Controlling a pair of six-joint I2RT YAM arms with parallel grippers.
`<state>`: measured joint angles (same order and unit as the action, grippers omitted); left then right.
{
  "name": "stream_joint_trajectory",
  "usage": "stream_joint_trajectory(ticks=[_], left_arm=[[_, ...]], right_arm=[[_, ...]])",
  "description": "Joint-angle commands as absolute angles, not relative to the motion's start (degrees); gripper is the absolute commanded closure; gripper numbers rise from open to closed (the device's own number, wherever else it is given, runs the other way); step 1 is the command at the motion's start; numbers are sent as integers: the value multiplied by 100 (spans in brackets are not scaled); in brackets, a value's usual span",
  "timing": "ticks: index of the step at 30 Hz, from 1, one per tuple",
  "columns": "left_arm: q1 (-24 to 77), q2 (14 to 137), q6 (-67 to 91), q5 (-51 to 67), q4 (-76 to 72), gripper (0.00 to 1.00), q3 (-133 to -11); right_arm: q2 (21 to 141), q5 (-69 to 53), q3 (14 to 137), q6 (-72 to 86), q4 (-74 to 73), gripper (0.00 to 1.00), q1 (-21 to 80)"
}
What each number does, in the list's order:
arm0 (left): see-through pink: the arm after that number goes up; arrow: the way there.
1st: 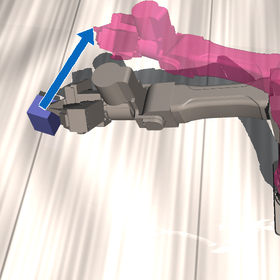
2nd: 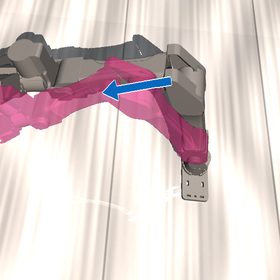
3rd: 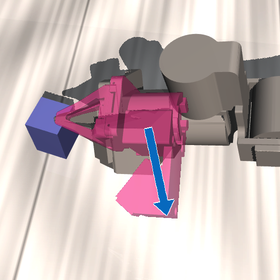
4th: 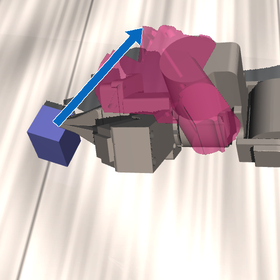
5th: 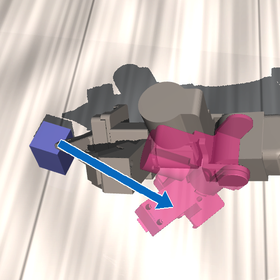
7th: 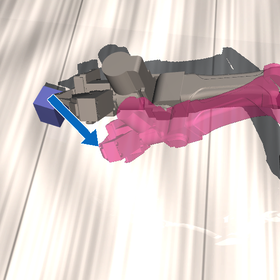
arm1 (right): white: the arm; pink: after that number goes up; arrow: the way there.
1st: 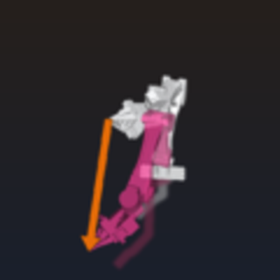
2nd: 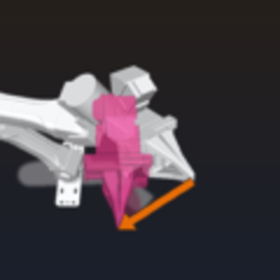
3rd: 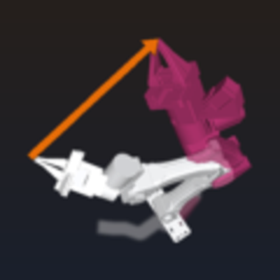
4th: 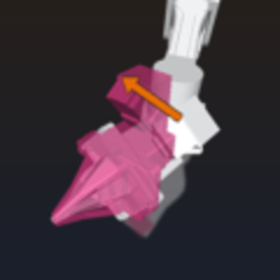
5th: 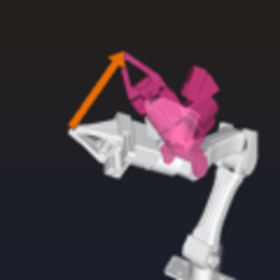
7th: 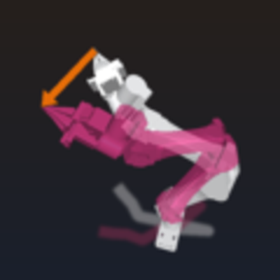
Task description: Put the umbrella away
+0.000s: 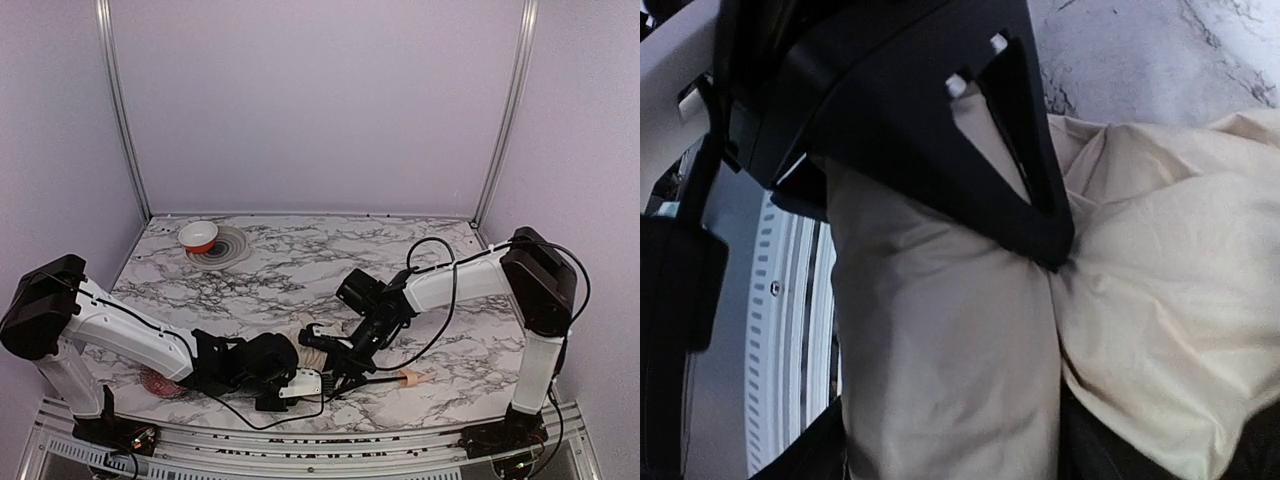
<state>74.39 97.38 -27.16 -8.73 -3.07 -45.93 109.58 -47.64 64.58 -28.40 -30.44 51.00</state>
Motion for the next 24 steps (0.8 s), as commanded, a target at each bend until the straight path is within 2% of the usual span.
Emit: stream_joint_trajectory(ticks=[1,3,7,17,22,24], left_arm=[[7401,10003,-2488,-24,478,80,-4554],[7308,9986,-2360,168,552,85,-4554],[7118,9978,-2077,647,672,99,-4565],[6553,10551,-1314,2006,1261,100,-5036],[6321,11004,-1136,3015,1692,100,-5445],[6276,11163,-1103,3216,1820,100,-5574]], right_arm=[[10343,-4443,6323,-2374,-2925,29,4621],[9963,-4439,6240,-2295,-2721,17,4496],[9072,-4005,5872,-2255,-2319,14,4406],[7035,-2144,4240,-2351,-739,18,4626],[6610,-869,3524,-3373,-278,19,6248],[6592,-687,3313,-3558,-34,18,6567]])
